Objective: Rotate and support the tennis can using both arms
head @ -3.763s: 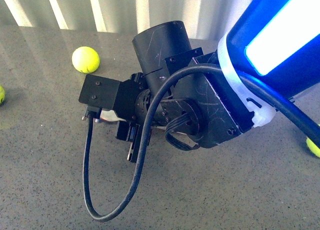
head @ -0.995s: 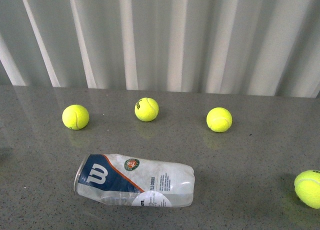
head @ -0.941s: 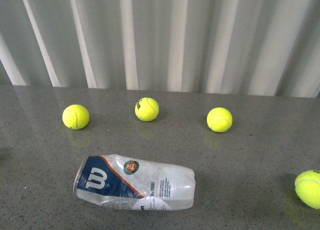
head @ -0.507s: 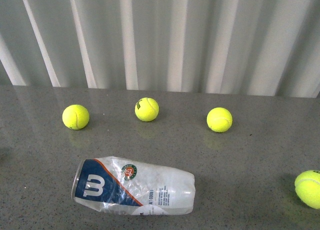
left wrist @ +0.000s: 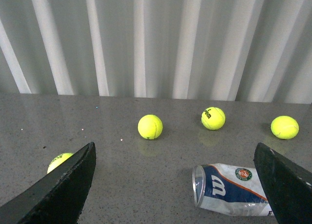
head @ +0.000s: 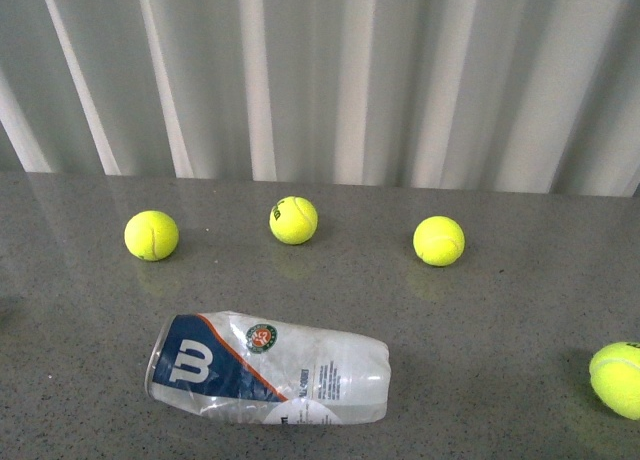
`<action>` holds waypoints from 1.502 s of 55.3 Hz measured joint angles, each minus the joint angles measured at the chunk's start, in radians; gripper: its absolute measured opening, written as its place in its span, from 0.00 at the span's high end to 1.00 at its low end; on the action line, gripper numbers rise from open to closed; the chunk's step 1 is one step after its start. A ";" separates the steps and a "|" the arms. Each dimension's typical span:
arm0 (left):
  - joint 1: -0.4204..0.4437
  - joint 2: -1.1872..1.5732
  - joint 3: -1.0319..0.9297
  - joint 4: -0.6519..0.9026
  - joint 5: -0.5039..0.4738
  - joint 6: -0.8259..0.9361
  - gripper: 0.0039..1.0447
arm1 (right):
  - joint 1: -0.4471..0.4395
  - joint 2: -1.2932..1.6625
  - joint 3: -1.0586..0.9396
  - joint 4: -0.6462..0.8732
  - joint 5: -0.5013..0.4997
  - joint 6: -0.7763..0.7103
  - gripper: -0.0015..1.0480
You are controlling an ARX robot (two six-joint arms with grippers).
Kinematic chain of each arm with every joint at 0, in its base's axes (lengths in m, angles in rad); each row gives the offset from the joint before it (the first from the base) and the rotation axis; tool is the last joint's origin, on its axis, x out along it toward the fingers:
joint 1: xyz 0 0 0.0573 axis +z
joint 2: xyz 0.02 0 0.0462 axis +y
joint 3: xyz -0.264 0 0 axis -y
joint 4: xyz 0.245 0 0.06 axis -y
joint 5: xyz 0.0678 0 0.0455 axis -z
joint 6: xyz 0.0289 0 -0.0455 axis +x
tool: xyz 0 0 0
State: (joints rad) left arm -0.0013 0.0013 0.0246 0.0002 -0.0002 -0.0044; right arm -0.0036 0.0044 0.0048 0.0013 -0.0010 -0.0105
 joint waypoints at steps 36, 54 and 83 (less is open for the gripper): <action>-0.093 0.856 0.427 0.109 0.132 -0.029 0.06 | 0.001 -0.001 0.000 -0.001 0.000 0.001 0.07; -0.111 1.645 0.732 0.137 0.328 -0.042 0.06 | 0.001 -0.001 0.000 -0.001 0.000 0.001 0.07; -0.039 1.958 0.836 0.238 0.383 -0.126 0.06 | 0.001 -0.001 0.000 -0.001 0.000 0.001 0.07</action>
State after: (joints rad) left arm -0.0399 1.9594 0.8604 0.2386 0.3824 -0.1307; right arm -0.0029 0.0036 0.0048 0.0006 -0.0010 -0.0093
